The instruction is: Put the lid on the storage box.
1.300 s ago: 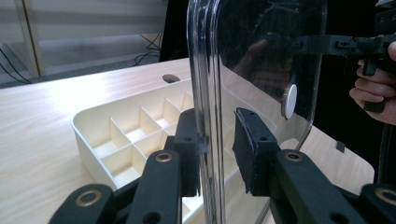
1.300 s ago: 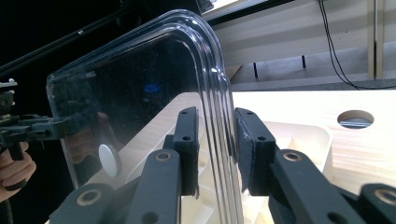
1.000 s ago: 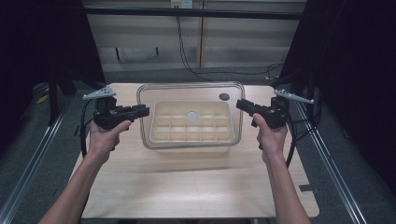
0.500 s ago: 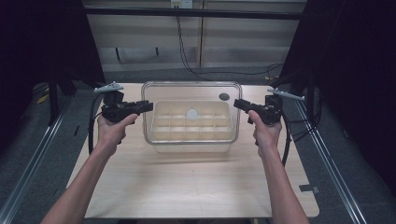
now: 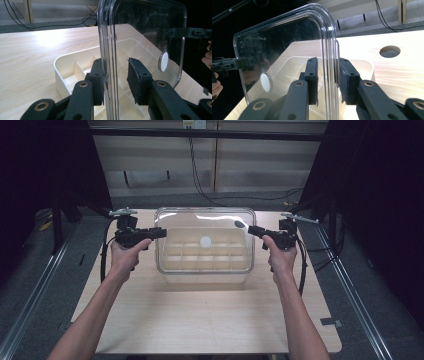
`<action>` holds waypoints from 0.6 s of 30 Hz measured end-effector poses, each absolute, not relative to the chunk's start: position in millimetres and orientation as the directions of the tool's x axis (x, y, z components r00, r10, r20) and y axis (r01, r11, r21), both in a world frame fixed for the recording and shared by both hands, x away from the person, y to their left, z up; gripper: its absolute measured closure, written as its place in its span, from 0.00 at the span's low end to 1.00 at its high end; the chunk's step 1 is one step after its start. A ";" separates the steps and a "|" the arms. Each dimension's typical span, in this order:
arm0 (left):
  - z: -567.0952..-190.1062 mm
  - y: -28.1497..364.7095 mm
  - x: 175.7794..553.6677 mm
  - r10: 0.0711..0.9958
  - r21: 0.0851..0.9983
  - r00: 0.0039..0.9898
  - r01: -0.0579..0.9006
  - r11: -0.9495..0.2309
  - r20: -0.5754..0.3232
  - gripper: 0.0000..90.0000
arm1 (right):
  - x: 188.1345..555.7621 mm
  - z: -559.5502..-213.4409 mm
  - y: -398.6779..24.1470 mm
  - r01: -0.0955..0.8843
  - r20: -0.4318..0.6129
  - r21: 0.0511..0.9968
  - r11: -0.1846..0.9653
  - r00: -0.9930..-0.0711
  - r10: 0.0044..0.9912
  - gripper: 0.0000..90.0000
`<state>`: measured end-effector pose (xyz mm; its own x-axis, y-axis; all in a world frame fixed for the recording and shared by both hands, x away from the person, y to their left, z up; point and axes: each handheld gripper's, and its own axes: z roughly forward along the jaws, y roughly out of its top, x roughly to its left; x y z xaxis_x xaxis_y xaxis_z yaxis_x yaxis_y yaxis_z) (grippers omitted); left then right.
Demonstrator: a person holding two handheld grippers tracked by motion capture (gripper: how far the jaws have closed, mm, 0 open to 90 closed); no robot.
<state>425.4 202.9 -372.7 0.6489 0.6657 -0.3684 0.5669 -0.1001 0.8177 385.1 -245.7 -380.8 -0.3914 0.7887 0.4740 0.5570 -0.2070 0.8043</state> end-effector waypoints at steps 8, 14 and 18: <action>-386.4 199.7 441.5 0.669 0.795 0.613 0.604 -0.053 -0.421 0.71 | 398.0 -392.6 -246.3 0.577 0.499 0.783 -0.230 -0.362 0.788 0.79; -396.1 199.4 453.3 0.667 0.770 0.604 0.634 -0.072 -0.435 0.67 | 407.8 -399.9 -244.0 0.592 0.505 0.772 -0.233 -0.347 0.790 0.77; -403.5 198.8 460.1 0.667 0.753 0.589 0.655 -0.064 -0.456 0.66 | 414.3 -407.7 -243.4 0.603 0.520 0.758 -0.248 -0.329 0.788 0.76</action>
<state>460.1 198.8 -403.5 0.5889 0.6674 -0.4559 0.6554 -0.0642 0.7526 414.3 -243.4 -407.7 -0.3292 0.7884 0.5196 0.6031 -0.2478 0.7582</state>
